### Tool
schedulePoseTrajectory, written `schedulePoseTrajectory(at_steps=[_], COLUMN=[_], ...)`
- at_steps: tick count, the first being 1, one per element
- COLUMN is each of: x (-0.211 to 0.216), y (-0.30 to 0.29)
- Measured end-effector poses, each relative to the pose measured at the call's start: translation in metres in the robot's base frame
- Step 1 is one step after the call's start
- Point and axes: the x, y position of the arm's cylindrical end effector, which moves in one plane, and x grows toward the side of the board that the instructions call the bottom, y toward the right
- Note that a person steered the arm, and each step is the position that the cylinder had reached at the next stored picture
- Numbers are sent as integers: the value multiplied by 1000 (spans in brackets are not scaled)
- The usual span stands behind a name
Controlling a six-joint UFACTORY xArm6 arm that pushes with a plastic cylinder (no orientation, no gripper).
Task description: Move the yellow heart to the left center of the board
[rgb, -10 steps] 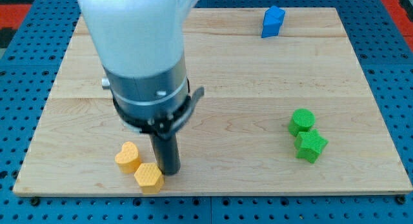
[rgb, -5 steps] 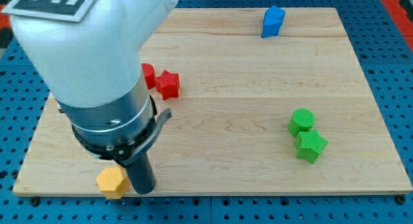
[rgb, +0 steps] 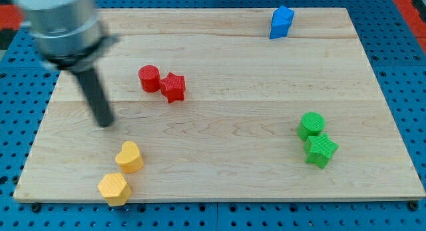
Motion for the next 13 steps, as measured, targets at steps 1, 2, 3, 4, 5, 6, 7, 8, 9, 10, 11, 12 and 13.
schedulePoseTrajectory(at_steps=[1, 2, 3, 4, 5, 6, 7, 8, 9, 10, 11, 12, 13], x=[74, 97, 84, 71, 68, 102, 121, 74, 22, 17, 92, 55, 16], y=[-76, -11, 57, 74, 117, 181, 189, 183, 182, 132, 168, 92, 105])
